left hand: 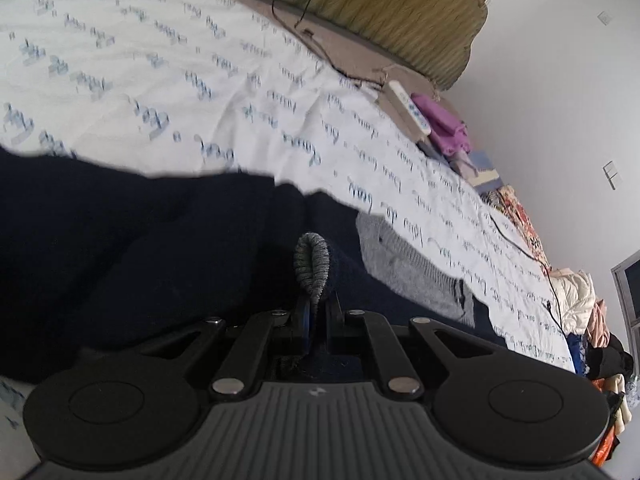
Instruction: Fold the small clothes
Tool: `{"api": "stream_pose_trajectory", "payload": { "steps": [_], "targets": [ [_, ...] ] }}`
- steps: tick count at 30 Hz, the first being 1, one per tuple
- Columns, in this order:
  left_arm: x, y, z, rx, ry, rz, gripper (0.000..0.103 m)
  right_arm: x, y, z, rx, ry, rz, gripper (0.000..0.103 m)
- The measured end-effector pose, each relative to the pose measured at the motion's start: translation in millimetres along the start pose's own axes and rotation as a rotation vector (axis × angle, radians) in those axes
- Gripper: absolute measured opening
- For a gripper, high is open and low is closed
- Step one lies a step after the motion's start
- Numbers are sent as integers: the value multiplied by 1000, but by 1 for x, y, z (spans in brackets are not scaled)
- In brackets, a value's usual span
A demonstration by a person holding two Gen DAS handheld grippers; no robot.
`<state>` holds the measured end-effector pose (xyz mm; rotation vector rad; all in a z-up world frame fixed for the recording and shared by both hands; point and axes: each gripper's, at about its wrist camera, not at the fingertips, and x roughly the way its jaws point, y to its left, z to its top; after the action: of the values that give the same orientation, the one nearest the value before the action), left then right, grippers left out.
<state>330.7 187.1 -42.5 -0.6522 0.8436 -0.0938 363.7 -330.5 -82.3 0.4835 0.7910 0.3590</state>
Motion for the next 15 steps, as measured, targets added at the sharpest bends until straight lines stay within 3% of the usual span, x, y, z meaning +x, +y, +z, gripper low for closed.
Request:
{"api": "stream_pose_trajectory", "payload": {
  "steps": [2,5,10,11,13,15],
  "targets": [
    [2,4,4,10,-8,48,7,-8,-5,5,17,-39,-11,11],
    [19,11,-4,16,32,105,6,1,-12,2,30,-15,-45,11],
    [20,8,-7,32,13,131,9,5,-9,-1,17,-18,-77,9],
    [18,7,-6,32,18,130,9,4,-9,-1,19,-12,-85,11],
    [4,8,-1,19,39,105,11,-4,-5,0,28,-18,-92,26],
    [-17,7,1,8,24,77,12,-21,6,0,-3,-73,-118,26]
  ]
}}
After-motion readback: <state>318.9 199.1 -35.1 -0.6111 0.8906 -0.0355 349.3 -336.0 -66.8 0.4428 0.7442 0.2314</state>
